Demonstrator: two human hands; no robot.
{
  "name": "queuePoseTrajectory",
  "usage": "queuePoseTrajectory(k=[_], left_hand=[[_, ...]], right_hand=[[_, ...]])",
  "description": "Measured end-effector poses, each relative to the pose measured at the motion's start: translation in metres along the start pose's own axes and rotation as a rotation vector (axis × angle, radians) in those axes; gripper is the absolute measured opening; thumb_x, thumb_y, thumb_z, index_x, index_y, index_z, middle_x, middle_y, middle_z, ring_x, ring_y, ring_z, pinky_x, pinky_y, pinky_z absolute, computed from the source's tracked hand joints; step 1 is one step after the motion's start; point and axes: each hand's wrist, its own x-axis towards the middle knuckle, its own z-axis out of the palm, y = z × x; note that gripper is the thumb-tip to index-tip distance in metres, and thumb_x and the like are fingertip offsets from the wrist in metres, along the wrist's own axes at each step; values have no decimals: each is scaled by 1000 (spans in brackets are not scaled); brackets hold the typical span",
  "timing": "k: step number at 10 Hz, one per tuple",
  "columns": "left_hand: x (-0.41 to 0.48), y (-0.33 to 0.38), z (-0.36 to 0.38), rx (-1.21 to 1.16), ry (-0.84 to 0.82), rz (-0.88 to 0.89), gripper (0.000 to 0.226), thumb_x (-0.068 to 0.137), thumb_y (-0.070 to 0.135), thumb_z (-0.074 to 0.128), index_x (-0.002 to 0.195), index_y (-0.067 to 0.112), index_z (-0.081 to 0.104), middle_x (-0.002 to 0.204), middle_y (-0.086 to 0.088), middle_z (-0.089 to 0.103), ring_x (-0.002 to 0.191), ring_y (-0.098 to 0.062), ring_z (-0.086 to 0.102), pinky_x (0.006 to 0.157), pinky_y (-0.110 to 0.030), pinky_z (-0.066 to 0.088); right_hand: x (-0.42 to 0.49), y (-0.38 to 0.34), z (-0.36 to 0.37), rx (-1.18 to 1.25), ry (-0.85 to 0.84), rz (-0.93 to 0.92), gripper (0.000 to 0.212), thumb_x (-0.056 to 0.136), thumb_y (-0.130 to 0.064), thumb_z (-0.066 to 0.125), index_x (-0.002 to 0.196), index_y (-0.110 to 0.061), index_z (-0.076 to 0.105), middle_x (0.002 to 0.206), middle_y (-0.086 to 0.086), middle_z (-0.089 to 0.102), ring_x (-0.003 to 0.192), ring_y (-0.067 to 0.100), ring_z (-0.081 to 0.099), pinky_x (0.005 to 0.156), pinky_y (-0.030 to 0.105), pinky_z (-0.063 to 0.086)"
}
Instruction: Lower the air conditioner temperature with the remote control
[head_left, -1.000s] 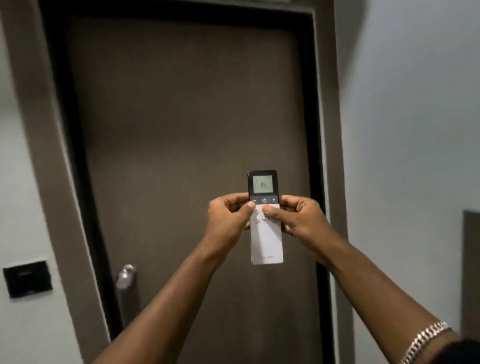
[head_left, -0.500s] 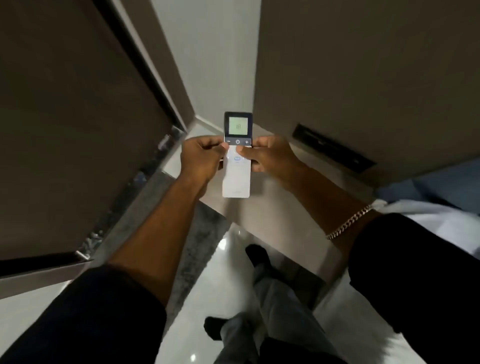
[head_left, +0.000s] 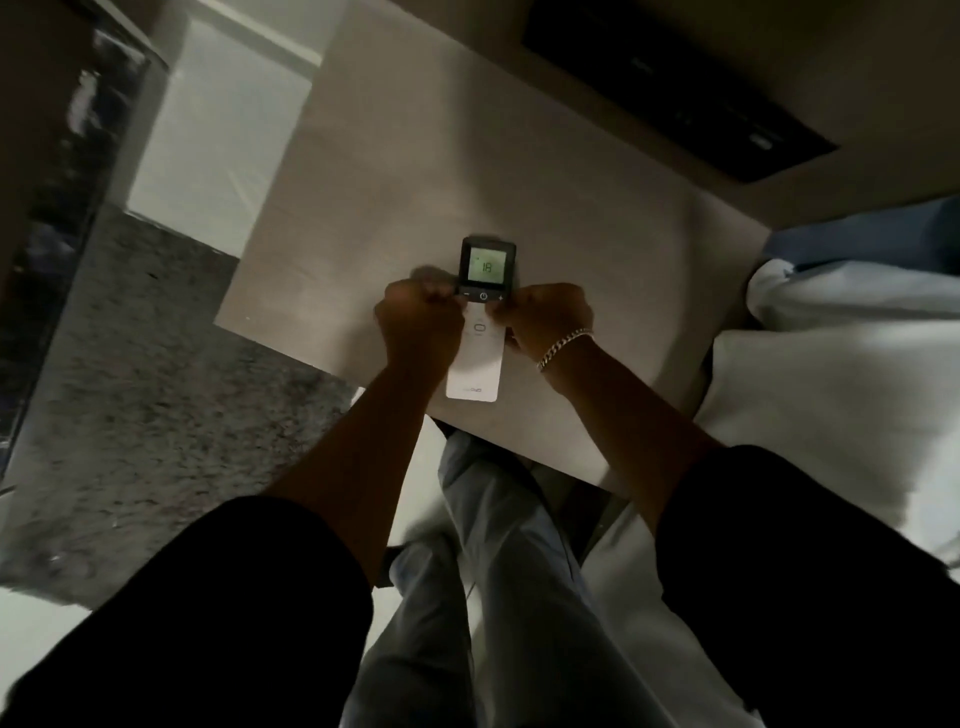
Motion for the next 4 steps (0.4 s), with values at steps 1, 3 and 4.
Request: queuePoseTrajectory(k=[1, 3, 4], left_hand=[[5, -5, 11, 127, -12, 139, 13, 83, 7, 63, 87, -1, 72, 93, -18, 75, 80, -23, 70, 58, -2, 39], [7, -4, -7, 40, -192, 95, 21, 90, 11, 55, 99, -3, 69, 100, -18, 73, 88, -29, 70, 68, -16, 54], [-4, 6, -28, -78, -139, 41, 21, 89, 13, 59, 98, -2, 69, 100, -18, 73, 94, -32, 68, 81, -32, 55]], right_hand=[[11, 8, 1, -113, 49, -21, 26, 77, -31, 75, 85, -6, 75, 90, 14, 78, 85, 28, 74, 80, 41, 60], [13, 11, -2, -187, 2, 57, 24, 85, -26, 64, 97, -7, 72, 107, 15, 74, 97, 28, 69, 80, 35, 57], [-6, 0, -5, -258, 59, 1, 15, 84, -20, 62, 85, -8, 72, 101, 15, 76, 83, 24, 66, 58, 24, 50]])
